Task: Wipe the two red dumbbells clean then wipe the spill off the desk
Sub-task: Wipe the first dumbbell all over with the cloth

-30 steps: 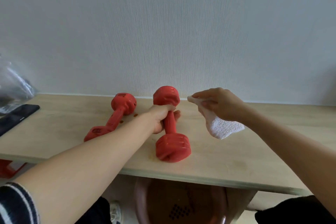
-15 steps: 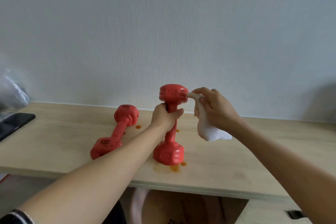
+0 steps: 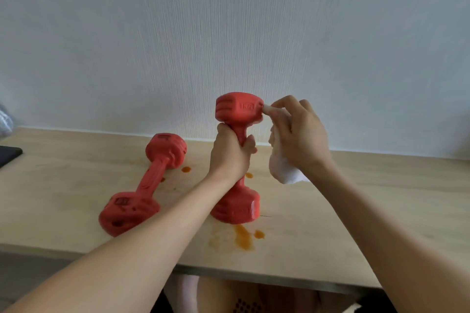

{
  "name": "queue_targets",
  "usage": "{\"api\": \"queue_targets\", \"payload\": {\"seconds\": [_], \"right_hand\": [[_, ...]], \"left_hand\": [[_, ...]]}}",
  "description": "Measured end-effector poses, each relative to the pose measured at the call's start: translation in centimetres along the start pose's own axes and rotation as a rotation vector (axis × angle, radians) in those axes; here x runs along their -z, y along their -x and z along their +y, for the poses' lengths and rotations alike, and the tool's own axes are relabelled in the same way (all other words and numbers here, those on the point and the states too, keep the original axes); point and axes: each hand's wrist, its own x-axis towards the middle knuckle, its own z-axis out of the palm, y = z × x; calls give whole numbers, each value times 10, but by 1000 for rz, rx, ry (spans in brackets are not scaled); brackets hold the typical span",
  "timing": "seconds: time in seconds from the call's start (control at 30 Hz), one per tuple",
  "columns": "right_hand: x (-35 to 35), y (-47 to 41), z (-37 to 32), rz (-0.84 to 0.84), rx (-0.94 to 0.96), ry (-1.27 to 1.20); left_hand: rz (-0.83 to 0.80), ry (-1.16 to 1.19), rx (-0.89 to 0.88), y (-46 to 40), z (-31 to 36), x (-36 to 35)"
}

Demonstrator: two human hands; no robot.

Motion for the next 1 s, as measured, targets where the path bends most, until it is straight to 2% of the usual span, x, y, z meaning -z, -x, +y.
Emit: {"api": "queue_targets", "payload": {"seconds": [0.13, 0.27, 0.43, 0.6, 0.83, 1.0], "right_hand": [[0, -3, -11, 17, -5, 7], [-2, 3, -30, 35, 34, 0], [-2, -2, -26, 13, -107, -92], [-4, -3, -14, -8, -227, -118], [5, 5, -30, 40, -50, -36], [3, -1, -8, 16, -203, -131]], "left_hand": [[17, 20, 8, -2, 3, 2], [76, -65, -13, 0, 6, 1], [47, -111, 6, 1, 6, -2], [20, -59, -11, 4, 7, -4], [36, -112, -69, 2, 10, -4], [-42, -30, -74, 9, 12, -6]]}}
